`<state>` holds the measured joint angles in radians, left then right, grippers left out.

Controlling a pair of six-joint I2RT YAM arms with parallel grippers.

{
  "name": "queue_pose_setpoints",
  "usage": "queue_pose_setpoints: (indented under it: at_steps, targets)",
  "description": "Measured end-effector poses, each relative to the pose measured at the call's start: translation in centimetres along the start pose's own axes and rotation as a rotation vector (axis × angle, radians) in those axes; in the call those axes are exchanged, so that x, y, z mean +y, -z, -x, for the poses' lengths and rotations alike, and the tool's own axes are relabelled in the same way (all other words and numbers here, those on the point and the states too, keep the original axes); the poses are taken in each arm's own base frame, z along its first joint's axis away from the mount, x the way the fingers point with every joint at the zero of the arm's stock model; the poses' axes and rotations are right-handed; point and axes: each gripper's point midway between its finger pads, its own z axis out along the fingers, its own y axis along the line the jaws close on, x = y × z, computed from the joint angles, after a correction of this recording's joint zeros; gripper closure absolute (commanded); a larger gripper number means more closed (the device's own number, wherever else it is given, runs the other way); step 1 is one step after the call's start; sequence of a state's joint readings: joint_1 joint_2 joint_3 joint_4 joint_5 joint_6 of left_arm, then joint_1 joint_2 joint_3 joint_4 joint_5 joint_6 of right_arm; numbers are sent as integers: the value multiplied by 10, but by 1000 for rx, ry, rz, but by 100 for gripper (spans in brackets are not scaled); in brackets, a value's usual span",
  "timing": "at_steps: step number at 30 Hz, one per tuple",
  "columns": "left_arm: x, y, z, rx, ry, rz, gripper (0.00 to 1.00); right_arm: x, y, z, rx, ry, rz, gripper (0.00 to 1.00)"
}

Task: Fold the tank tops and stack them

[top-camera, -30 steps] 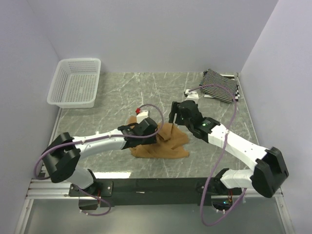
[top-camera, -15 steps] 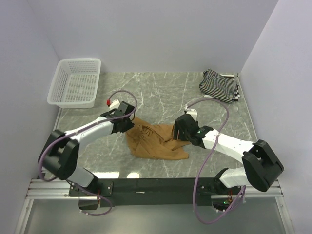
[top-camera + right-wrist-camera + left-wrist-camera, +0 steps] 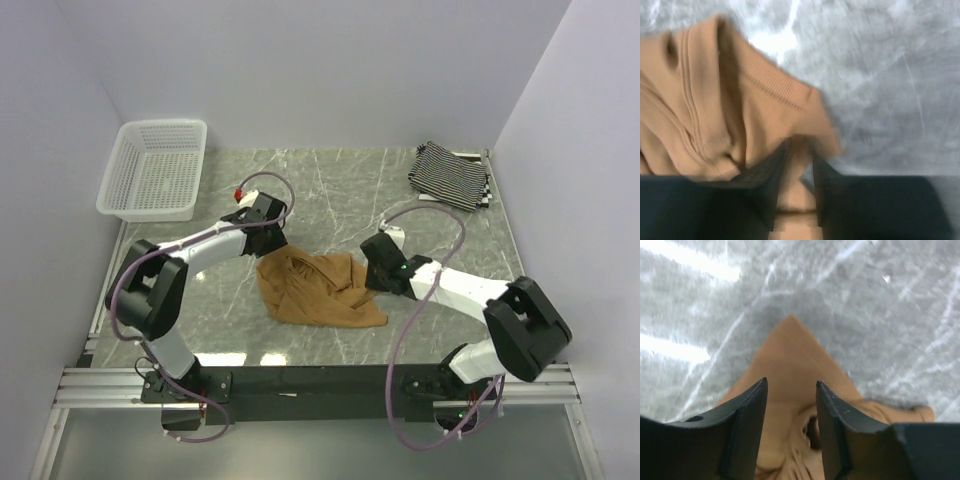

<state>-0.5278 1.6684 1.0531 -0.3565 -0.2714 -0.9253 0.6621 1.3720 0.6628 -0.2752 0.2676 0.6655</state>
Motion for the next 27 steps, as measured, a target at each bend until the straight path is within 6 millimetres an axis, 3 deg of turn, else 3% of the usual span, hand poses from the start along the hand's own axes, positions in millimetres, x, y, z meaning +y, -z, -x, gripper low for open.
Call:
queue_pose_setpoints:
  at_steps: [2,5,8,14,16,17,20,23,27]
  targets:
    - [2,-8,2,0,-9,22,60,5,-6,10,1,-3,-4,100]
    - [15,-24,0,12,-27,87,63,5,-14,27,-5,-26,-16,100]
    - [30,-27,-3,15,-36,142,62,-2,-15,56,-37,-68,-31,100]
    - [40,-26,-3,7,-70,179,62,-9,-15,161,-165,-162,-38,100]
    - [43,-27,-4,12,-75,192,61,0,-14,185,-188,-159,-14,86]
    - [45,-28,-5,13,-76,198,61,8,-12,191,-193,-148,15,73]
    - [50,-28,-6,-12,-62,196,63,33,-1,176,-175,-83,91,56]
    - [55,-24,-10,-36,-26,169,66,73,15,136,-124,20,192,57]
    - [58,-23,-11,-61,20,143,79,138,36,81,-59,156,363,57]
